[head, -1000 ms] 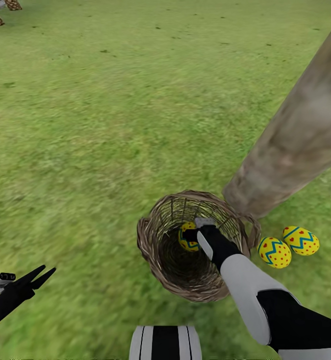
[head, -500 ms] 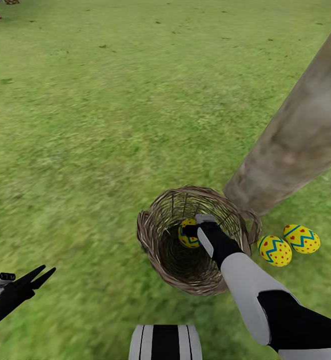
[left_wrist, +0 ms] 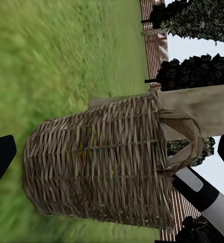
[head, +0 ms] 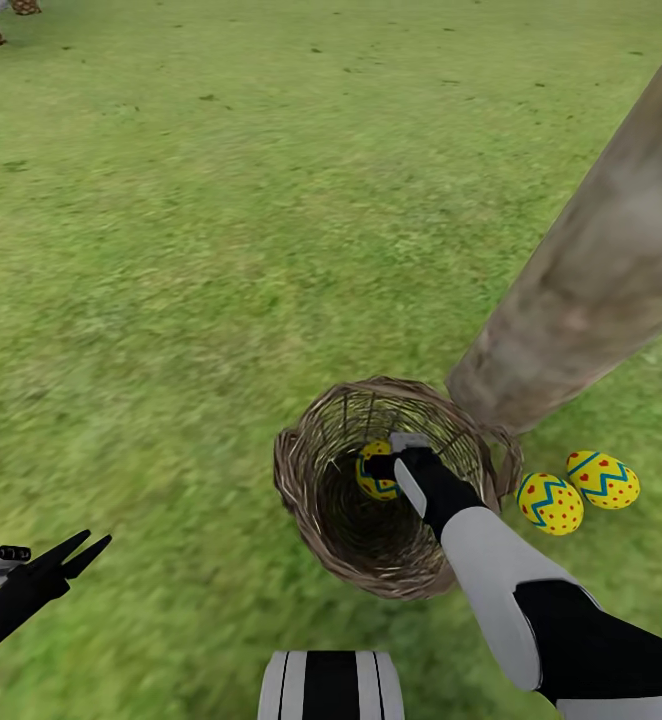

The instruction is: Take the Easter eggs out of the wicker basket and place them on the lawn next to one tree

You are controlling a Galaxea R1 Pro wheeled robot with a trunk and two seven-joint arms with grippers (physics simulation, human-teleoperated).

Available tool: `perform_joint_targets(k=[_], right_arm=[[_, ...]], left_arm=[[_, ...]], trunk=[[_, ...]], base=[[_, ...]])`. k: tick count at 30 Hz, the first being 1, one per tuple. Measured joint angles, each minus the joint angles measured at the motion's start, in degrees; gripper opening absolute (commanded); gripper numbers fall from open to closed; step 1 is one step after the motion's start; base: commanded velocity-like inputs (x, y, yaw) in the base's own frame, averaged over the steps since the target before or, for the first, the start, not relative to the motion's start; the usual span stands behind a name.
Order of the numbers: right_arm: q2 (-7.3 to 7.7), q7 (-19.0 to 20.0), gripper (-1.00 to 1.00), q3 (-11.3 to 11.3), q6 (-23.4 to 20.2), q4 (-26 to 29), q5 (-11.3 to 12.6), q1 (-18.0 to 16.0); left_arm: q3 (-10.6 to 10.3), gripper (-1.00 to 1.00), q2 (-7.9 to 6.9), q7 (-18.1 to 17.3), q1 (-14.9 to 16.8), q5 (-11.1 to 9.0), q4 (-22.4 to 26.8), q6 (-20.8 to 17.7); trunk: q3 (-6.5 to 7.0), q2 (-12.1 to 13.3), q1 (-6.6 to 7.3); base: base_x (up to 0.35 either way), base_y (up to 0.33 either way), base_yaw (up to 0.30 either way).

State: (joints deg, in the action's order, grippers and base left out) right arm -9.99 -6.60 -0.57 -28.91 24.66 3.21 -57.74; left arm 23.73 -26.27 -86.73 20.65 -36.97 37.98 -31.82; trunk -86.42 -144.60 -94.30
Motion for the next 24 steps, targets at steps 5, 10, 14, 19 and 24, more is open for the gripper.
perform_joint_targets(k=[5, 10, 14, 19, 24], right_arm=[[-0.01, -0.01, -1.00, -0.01, 0.04, -1.20, 0.10, 0.00], [0.00, -0.02, -1.00, 0.10, 0.00, -1.64, -0.05, 0.04], [0.00, -0.03, -1.00, 0.09, 0.00, -1.64, -0.09, 0.05], [0.00, 0.06, -1.00, 0.06, 0.00, -1.65, -0.07, 0.01], [0.00, 0.07, -1.00, 0.01, -0.06, -1.65, -0.07, 0.03]], left_arm=[[-0.01, 1.00, 0.00, -0.07, 0.00, 0.02, 0.04, 0.00], [0.00, 1.00, -0.01, -0.08, -0.01, -0.02, 0.20, 0.00], [0.00, 1.00, -0.01, -0.08, -0.01, -0.02, 0.27, 0.00], [-0.14, 1.00, -0.01, -0.01, -0.02, 0.06, 0.52, -0.28], [-2.09, 1.00, 0.00, 0.00, -0.02, 0.07, 0.69, -3.02]], trunk=[[0.44, 0.03, 0.04], [0.87, 0.06, 0.09], [1.32, 0.09, 0.14], [2.42, 0.16, 0.27], [3.53, 0.22, 0.39]], base=[[0.000, 0.000, 0.000], [0.000, 0.000, 0.000], [0.000, 0.000, 0.000], [0.000, 0.000, 0.000], [0.000, 0.000, 0.000]])
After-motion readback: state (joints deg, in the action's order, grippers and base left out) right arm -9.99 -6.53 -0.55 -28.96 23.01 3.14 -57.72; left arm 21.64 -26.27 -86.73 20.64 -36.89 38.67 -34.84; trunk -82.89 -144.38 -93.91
